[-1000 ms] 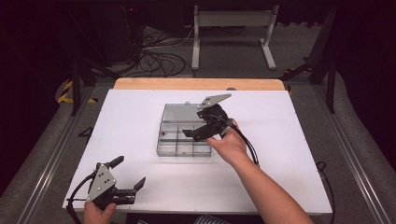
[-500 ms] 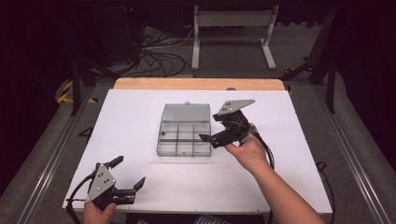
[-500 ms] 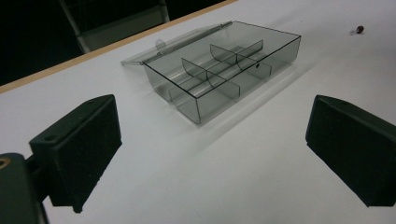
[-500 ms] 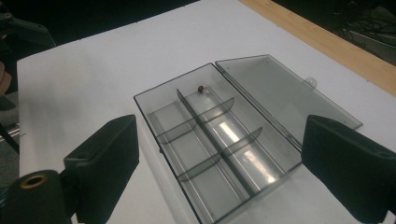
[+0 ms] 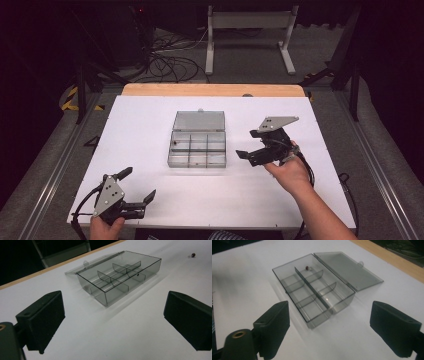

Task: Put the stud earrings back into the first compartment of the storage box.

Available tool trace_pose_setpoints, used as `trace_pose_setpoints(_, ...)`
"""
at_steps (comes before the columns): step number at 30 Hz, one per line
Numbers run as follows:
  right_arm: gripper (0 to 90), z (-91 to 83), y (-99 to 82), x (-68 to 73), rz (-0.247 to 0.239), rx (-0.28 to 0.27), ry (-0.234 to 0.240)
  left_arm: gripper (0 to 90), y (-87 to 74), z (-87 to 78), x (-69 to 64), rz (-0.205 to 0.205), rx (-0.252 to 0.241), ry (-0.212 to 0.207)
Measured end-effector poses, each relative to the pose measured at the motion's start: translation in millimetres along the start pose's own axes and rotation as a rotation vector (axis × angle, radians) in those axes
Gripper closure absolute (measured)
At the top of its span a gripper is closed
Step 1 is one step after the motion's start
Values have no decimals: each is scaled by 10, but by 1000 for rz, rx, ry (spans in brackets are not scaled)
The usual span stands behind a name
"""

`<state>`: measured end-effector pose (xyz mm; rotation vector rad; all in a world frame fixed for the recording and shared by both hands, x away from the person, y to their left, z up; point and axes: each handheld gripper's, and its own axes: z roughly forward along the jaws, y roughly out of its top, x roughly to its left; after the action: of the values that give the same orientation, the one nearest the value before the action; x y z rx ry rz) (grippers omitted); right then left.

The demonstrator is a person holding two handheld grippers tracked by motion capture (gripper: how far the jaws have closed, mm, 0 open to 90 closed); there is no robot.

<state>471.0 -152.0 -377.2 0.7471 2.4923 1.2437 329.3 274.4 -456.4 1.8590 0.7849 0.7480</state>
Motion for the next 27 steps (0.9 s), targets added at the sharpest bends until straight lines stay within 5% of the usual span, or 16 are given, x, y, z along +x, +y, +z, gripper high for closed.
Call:
trace_pose_setpoints(16, 260, -135, -450, -142, 41, 120, -47, 38, 0, 7, 0, 5, 5, 3)
trace_pose_setpoints(27, 369, -86, -694, -226, 53, 253, -75, 38, -4, 11, 4, 1, 5, 5)
